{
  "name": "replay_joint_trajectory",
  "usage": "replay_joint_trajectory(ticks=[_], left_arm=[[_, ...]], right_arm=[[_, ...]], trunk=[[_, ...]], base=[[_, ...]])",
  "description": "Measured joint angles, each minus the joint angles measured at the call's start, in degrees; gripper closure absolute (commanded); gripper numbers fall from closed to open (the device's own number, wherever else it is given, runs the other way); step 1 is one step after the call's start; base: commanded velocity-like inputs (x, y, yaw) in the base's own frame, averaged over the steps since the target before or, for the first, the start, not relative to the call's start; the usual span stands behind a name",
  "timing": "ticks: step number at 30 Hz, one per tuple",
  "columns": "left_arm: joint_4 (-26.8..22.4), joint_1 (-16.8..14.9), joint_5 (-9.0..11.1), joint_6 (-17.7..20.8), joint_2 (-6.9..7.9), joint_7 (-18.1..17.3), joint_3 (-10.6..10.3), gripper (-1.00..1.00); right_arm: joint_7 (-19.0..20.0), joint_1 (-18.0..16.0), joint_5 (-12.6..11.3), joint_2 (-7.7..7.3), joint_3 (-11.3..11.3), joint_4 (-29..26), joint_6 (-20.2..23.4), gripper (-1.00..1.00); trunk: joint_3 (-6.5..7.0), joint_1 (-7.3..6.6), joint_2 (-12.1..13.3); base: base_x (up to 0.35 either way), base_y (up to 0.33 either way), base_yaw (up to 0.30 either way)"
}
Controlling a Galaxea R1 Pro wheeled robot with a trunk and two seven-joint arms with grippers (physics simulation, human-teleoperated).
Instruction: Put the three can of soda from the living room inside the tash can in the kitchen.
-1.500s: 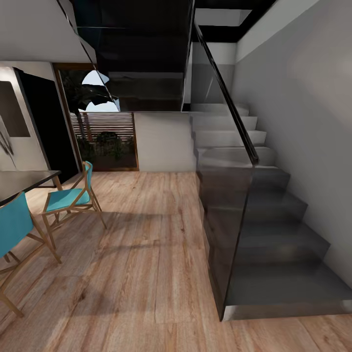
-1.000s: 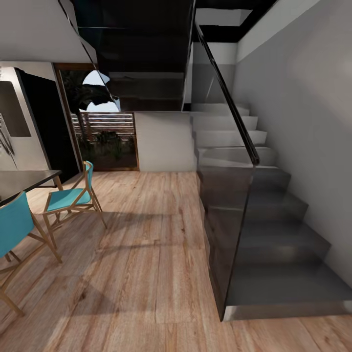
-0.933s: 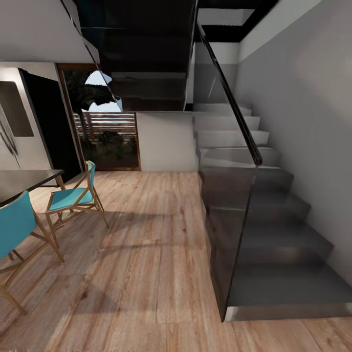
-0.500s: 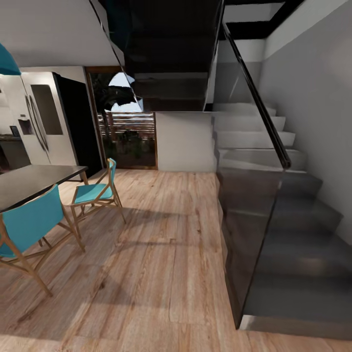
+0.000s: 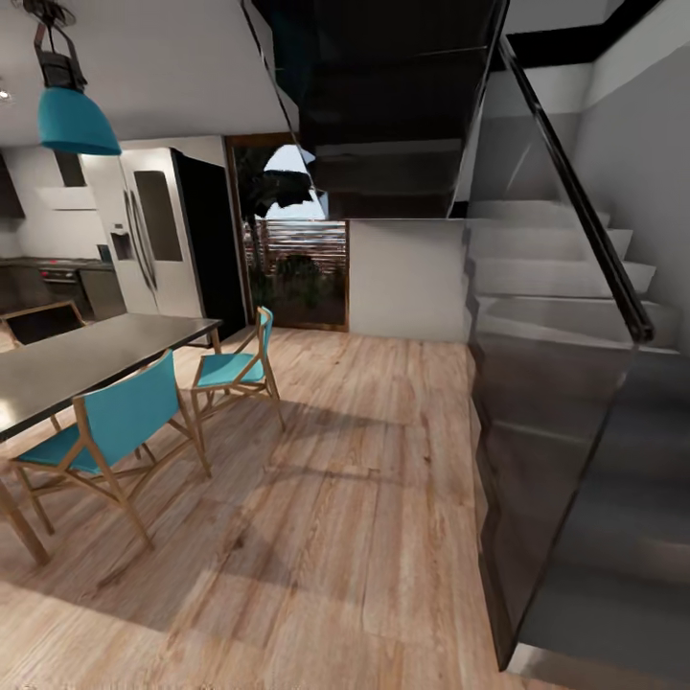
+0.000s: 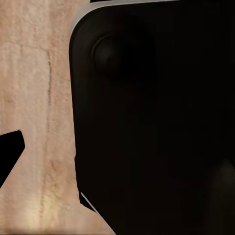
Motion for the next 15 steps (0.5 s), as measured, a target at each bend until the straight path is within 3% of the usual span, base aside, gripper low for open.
replay_joint_trajectory(ticks=[15], left_arm=[[0.00, 0.01, 0.00, 0.00, 0.00, 0.00, -0.02, -1.00]], right_arm=[[0.00, 0.01, -0.03, 0.00, 0.08, 0.00, 0.02, -1.00]], trunk=[[-0.02, 0.00, 0.00]], base=[[0.000, 0.000, 0.292]])
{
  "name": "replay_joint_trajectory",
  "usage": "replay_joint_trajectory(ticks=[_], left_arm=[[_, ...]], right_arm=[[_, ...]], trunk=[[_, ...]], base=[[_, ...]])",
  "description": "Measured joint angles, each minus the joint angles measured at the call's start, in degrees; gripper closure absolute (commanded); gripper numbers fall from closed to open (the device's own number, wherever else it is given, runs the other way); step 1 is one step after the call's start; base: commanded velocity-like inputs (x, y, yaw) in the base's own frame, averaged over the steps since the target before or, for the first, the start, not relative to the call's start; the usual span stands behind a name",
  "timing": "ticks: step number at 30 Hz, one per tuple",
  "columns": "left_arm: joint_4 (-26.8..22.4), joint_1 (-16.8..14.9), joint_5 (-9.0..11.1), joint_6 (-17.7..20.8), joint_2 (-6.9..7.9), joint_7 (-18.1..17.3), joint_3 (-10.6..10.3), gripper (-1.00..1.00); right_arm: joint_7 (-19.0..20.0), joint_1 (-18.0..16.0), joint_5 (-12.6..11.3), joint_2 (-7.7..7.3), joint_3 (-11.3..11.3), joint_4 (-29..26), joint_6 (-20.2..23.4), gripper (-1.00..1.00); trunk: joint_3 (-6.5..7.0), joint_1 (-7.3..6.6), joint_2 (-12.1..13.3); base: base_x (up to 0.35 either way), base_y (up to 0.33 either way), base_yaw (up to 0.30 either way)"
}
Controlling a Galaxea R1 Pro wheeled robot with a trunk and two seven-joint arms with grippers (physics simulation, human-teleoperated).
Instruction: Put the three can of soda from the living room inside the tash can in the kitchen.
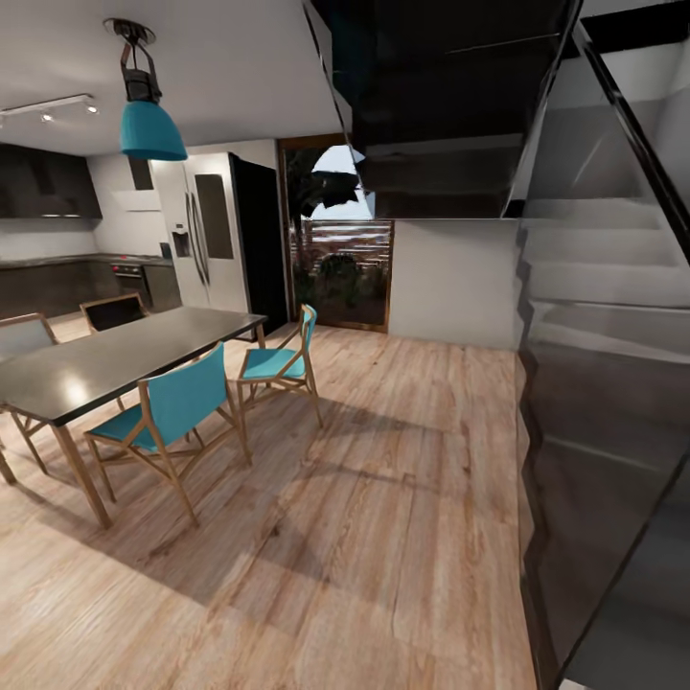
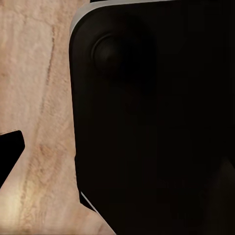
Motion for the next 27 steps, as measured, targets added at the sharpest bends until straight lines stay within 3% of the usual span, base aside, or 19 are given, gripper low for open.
replay_joint_trajectory(ticks=[27], left_arm=[[0.00, -0.02, 0.00, 0.00, 0.00, 0.00, 0.00, -1.00]], right_arm=[[0.00, -0.03, -0.04, 0.00, -0.09, 0.00, -0.02, -1.00]], trunk=[[0.00, 0.00, 0.00]], base=[[0.000, 0.000, 0.292]])
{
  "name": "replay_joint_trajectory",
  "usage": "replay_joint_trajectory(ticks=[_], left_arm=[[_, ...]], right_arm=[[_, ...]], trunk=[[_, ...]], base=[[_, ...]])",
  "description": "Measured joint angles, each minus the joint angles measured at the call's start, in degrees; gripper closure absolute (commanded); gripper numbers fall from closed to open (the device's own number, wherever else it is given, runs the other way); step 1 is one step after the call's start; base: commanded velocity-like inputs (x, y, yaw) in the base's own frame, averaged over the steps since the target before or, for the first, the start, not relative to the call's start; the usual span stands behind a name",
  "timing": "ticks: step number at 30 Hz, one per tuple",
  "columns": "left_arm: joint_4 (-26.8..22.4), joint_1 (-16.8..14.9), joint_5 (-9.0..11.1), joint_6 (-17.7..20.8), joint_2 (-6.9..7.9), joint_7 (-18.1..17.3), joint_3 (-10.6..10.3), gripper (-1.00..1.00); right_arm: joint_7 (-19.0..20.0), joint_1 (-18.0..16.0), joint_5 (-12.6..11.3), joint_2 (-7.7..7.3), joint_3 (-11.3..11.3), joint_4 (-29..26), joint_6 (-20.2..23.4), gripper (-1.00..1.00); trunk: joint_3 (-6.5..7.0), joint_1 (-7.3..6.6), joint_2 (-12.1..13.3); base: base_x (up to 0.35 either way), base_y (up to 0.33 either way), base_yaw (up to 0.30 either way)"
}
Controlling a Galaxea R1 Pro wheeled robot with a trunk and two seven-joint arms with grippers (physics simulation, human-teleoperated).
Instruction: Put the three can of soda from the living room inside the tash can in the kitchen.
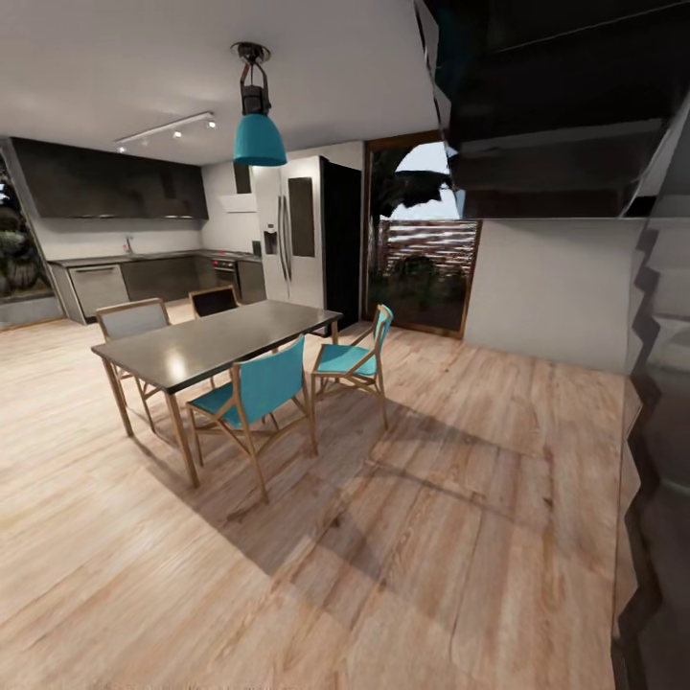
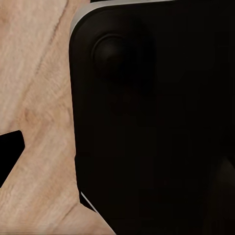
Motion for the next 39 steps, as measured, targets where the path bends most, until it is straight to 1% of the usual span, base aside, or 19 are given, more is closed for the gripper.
replay_joint_trajectory(ticks=[39], left_arm=[[0.00, 0.02, 0.00, 0.00, 0.00, 0.00, 0.01, -1.00]], right_arm=[[0.00, 0.02, -0.02, 0.00, 0.01, 0.00, 0.00, -1.00]], trunk=[[0.00, 0.00, 0.00]], base=[[0.000, 0.000, 0.292]])
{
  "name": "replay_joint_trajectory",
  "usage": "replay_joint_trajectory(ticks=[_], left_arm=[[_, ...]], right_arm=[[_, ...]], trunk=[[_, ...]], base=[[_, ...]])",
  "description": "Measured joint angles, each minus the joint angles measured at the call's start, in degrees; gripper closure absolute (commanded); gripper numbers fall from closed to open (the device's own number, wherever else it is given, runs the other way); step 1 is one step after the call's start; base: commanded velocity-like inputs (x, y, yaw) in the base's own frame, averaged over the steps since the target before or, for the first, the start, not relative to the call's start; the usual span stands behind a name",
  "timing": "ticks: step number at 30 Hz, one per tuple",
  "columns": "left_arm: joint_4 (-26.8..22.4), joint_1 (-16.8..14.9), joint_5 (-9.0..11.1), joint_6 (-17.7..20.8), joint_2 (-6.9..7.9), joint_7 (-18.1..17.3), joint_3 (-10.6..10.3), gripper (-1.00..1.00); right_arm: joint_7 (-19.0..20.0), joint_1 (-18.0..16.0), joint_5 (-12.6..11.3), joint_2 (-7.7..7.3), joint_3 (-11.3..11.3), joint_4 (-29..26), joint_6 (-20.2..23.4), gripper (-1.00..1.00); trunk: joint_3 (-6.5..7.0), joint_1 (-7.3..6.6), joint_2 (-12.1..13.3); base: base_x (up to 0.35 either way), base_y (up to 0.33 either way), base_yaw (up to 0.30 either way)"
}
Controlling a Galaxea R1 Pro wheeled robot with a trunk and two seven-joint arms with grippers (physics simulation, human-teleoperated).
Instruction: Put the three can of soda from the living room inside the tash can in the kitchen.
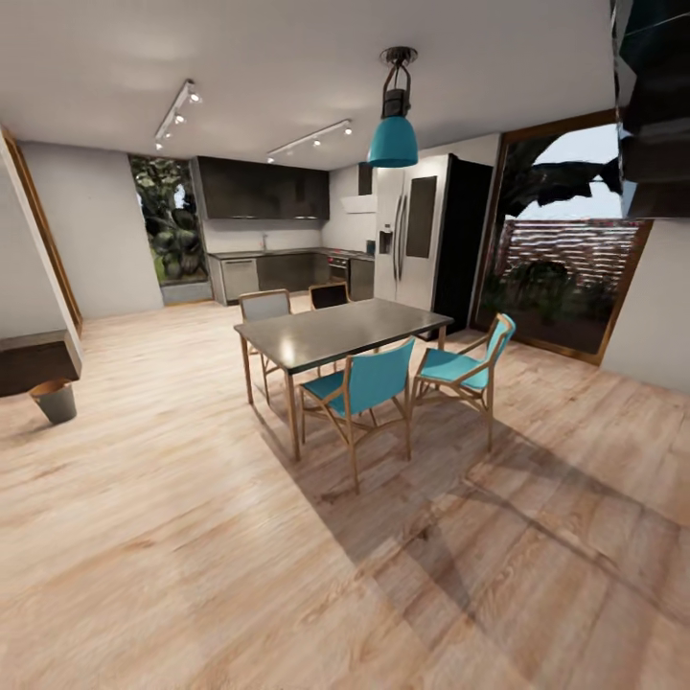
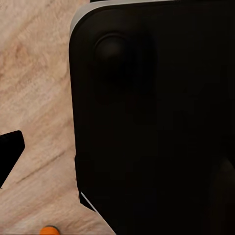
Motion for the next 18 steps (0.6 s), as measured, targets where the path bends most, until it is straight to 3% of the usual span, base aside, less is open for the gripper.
replay_joint_trajectory(ticks=[18], left_arm=[[0.02, -0.03, 0.22, 0.08, -0.60, 0.00, 0.49, -1.00]], right_arm=[[0.00, -0.01, -0.07, 0.00, -0.08, 0.00, -0.02, -1.00]], trunk=[[0.00, 0.00, 0.00]], base=[[0.000, 0.000, 0.292]])
